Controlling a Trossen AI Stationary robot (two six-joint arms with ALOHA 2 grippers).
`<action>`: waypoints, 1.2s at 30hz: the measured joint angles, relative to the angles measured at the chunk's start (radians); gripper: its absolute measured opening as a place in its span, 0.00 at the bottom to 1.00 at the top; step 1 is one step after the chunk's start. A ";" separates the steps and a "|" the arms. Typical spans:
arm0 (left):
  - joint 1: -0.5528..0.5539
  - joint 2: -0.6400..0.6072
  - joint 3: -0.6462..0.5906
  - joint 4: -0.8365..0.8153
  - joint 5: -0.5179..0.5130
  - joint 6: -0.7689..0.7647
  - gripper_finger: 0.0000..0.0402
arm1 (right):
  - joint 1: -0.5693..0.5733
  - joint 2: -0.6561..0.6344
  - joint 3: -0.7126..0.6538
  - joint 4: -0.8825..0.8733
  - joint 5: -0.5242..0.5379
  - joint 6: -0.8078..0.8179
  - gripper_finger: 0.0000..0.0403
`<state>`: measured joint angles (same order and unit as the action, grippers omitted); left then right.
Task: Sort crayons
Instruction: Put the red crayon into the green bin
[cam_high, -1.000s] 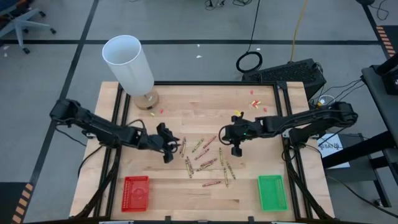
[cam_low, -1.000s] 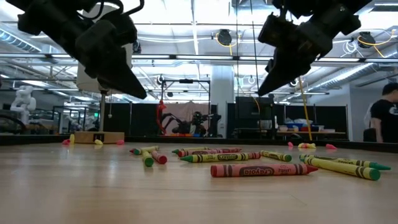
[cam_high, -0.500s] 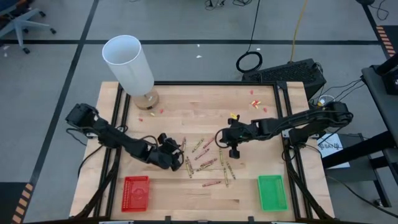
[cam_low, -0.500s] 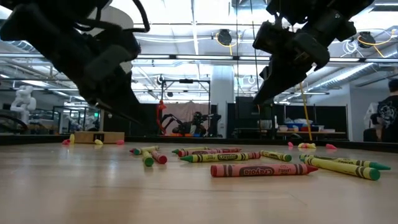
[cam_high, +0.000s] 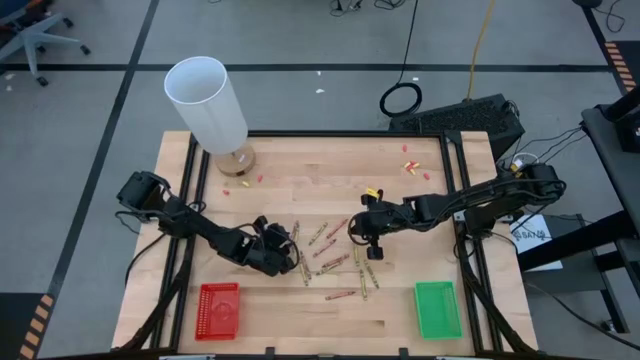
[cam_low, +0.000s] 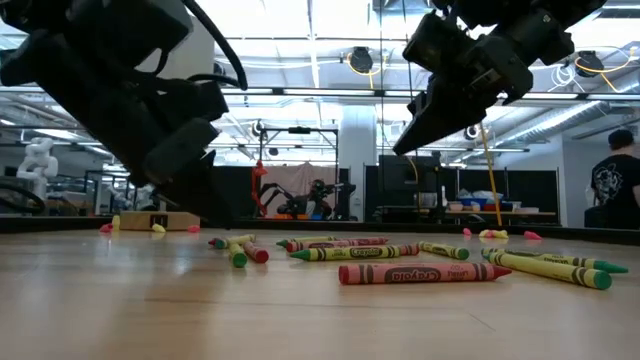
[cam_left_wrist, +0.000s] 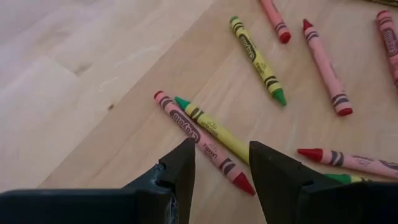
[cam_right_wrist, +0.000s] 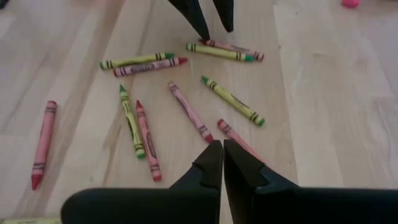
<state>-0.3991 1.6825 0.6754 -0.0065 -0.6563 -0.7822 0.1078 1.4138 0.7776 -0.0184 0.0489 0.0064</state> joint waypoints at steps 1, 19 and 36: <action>0.002 0.000 0.000 -0.001 0.000 0.000 0.37 | 0.000 0.000 0.000 0.000 0.000 0.000 0.00; 0.012 0.033 -0.010 -0.096 -0.008 -0.049 0.37 | 0.000 0.000 0.000 0.000 0.001 0.000 0.00; 0.047 0.031 -0.009 -0.116 0.034 -0.152 0.36 | 0.000 0.000 0.000 0.001 0.001 0.007 0.00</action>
<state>-0.3519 1.7134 0.6662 -0.1224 -0.6219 -0.9345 0.1074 1.4136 0.7778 -0.0177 0.0498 0.0135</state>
